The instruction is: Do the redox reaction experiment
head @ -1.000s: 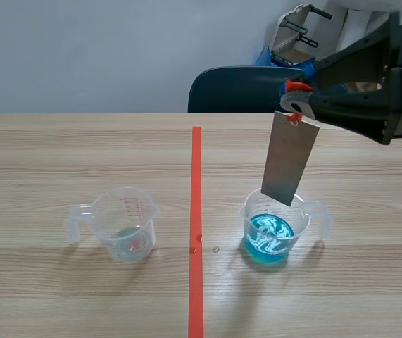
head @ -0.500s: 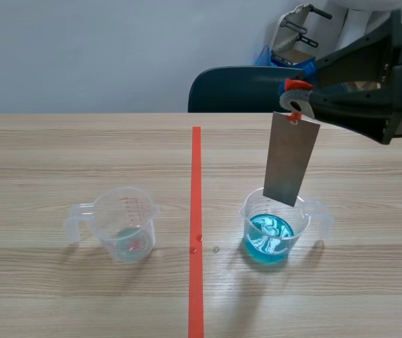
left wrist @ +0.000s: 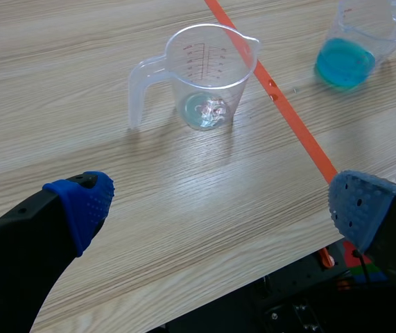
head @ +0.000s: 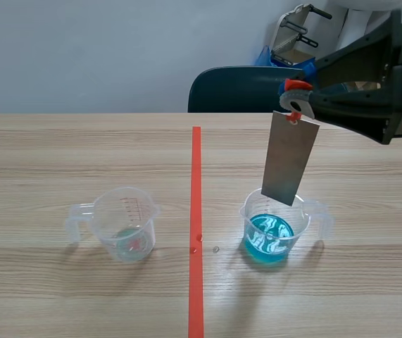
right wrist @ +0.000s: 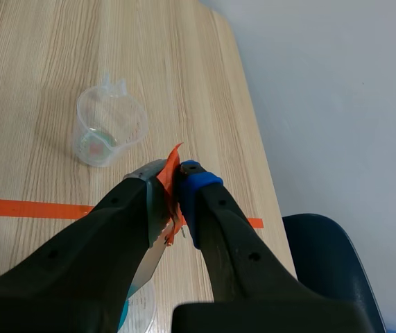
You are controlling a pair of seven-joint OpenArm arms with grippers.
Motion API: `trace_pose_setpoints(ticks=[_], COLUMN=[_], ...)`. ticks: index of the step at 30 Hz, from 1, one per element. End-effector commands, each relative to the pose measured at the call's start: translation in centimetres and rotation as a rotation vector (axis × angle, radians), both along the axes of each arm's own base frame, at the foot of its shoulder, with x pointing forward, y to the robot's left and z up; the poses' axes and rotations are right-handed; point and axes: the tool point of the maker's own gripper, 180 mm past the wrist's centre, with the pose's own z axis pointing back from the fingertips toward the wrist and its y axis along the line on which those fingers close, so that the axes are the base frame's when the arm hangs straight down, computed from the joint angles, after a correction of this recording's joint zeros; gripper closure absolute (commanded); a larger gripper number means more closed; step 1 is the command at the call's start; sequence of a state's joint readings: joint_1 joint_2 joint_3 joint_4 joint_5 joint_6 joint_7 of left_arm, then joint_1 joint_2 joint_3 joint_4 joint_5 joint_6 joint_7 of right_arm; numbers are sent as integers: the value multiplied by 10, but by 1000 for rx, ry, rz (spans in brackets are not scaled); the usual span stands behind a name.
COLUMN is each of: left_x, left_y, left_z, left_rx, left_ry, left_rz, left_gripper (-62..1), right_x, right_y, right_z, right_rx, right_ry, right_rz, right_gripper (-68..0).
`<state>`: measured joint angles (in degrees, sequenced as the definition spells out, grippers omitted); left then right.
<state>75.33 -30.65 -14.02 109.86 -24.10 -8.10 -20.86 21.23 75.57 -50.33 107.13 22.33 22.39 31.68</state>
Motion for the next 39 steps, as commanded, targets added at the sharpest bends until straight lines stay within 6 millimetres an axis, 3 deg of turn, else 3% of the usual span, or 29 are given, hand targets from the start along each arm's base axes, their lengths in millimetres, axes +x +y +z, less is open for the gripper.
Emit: trace_pose_setpoints(ticks=[1,39], left_x=[2,5], left_y=[-1,-1], left_z=[5,11], left_rx=[-11,-25], left_ry=[-19,-53], left_rz=[3,5], left_gripper=[-623,-623], right_x=[-1,-2], right_y=[3,3], right_z=[9,8], right_rx=[25,16], right_ry=[-13,-20], right_rz=[14,16], right_gripper=[-7,-7])
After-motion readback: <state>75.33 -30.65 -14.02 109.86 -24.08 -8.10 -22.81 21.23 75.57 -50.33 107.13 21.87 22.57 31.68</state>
